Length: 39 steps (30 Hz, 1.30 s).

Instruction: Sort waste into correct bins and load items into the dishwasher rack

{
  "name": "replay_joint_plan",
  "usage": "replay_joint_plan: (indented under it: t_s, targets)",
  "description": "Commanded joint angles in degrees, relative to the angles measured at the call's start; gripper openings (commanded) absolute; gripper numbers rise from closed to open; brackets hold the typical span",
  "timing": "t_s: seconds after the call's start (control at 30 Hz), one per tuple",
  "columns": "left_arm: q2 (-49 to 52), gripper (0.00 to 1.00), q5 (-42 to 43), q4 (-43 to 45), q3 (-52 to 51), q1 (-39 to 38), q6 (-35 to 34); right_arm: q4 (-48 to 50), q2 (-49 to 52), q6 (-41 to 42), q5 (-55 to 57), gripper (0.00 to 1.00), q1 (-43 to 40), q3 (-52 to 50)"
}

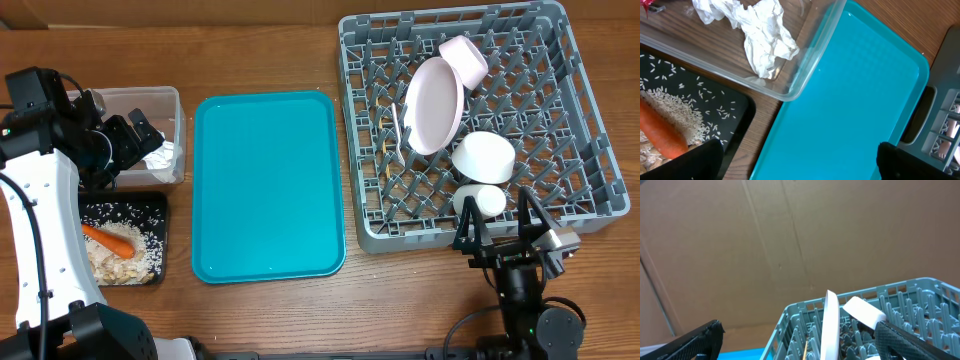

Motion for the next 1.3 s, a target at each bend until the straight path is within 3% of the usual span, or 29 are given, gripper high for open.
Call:
replay_joint_plan:
  t_s: [0.0, 0.2, 0.47, 0.77, 1.13, 1.27]
  targets:
    - [-1.22, 1.0, 0.26, 0.0, 0.98, -0.13, -0.35, 2.01, -0.76, 1.36, 0.0, 1.0, -0.72, -3.17]
    - [-1.22, 1.0, 0.26, 0.0, 0.98, -0.13, -0.35, 5.6, -0.79, 1.46, 0.13, 1.0, -1.27, -6.82]
    - [-1.25, 1.0, 0.26, 0.0, 0.98, -0.13, -0.35, 1.66, -0.79, 0.81, 0.37, 1.0, -1.31, -6.73]
    - [-1.25, 1.0, 0.26, 0.0, 0.98, -0.13, -0.35, -4.68, -0.79, -10.4, -2.23, 1.0, -1.29, -6.73]
    - [-1.22, 1.0, 0.26, 0.0, 0.98, -0.13, -0.35, -7.87, -0.79, -10.69, -1.97, 1.0, -1.31, -6.73]
    - [-1.22, 1.0, 0.26, 0.0, 0.98, -0.13, -0.35, -7.72, -0.79, -16.35, -2.01, 1.0, -1.46, -6.73]
